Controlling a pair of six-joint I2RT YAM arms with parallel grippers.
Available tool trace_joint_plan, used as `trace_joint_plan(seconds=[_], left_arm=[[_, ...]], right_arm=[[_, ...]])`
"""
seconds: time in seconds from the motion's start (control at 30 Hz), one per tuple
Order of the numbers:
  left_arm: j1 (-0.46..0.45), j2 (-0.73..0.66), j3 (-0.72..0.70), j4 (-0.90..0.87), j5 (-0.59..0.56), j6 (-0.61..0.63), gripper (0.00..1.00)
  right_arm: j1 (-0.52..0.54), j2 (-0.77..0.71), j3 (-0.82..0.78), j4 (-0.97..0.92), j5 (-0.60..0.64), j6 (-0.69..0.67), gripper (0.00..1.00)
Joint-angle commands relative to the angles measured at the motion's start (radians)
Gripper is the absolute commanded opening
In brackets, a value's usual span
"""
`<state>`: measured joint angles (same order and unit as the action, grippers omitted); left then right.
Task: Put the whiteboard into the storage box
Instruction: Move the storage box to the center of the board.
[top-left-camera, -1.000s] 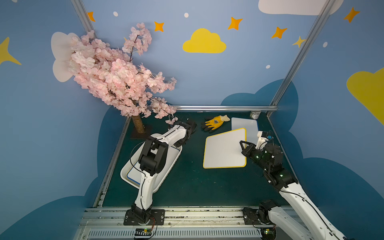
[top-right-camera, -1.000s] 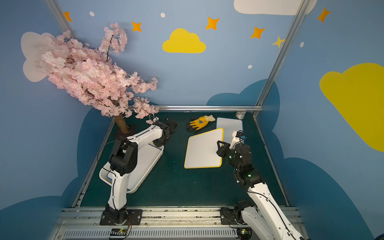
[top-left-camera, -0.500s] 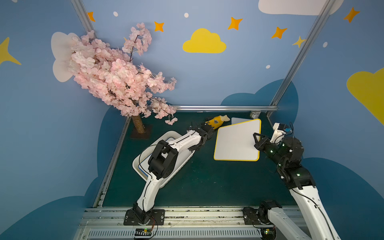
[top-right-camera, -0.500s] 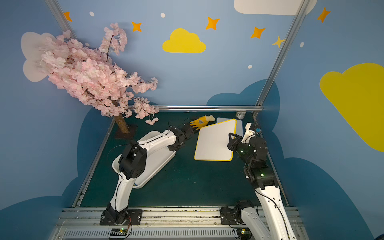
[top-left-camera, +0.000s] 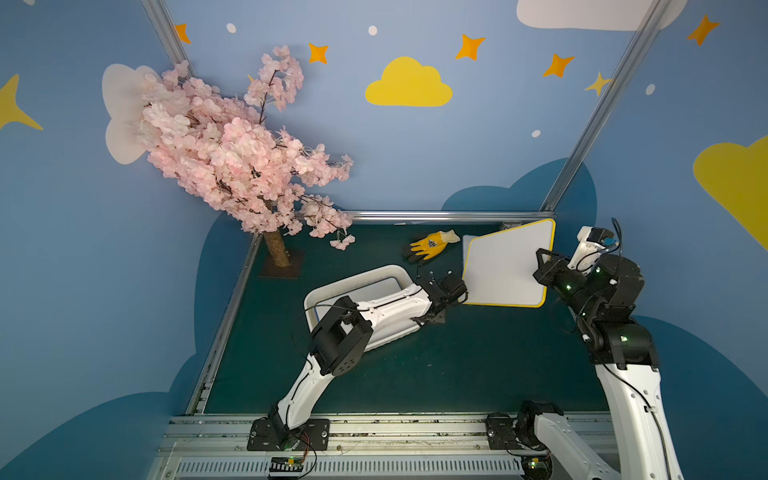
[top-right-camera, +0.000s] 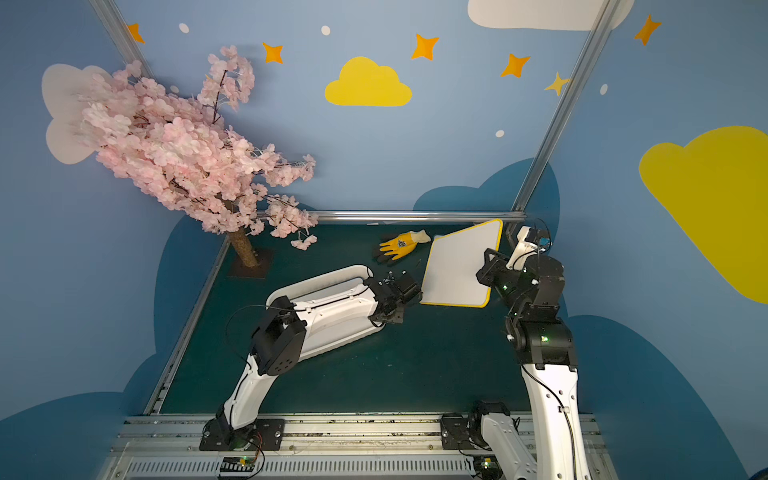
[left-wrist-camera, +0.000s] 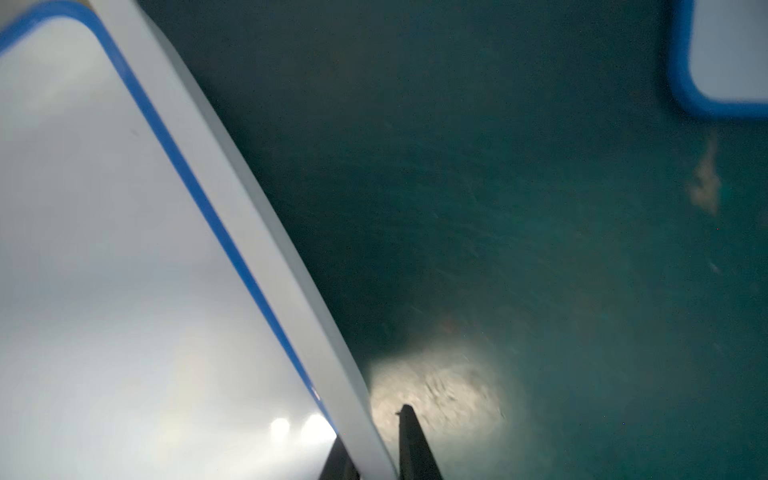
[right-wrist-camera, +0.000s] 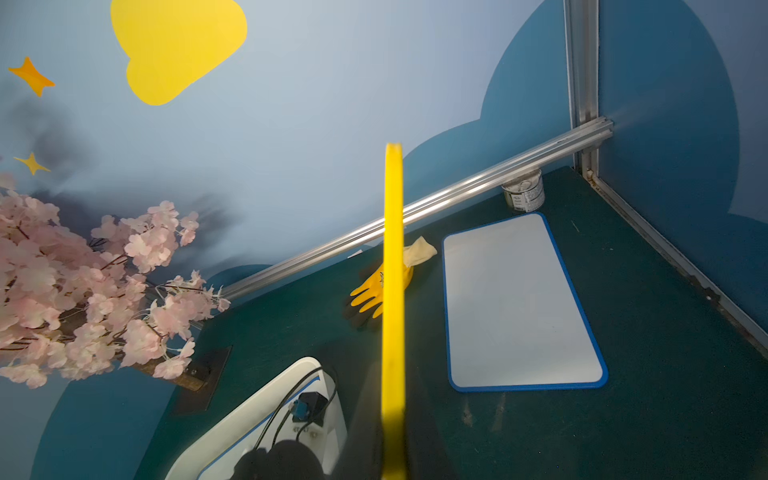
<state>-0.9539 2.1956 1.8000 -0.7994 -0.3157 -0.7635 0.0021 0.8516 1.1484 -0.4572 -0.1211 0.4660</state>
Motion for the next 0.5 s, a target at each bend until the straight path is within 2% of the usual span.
trace_joint_plan(seconds=[0.0,0.1,0.23,0.47], left_arm=[[-0.027,-0.069,-0.107,0.148,0.184,0.136,0.22],[-0.025,-0.157,-0.237,0.239,0.240,0.180,0.31],[-0.021,-0.270,-0.355,0.300,0.238,0.217,0.44],[0.016,-0.422,-0.474,0.411,0.296,0.257,0.80]], right_arm=[[-0.023,0.000,0.052,0.058,-0.043,0.006,0.00],[-0.042,0.010,0.056,0.065,-0.072,0.017,0.00],[-0.058,0.015,0.060,0.073,-0.105,0.032,0.00],[-0.068,0.034,0.079,0.076,-0.139,0.046,0.00]])
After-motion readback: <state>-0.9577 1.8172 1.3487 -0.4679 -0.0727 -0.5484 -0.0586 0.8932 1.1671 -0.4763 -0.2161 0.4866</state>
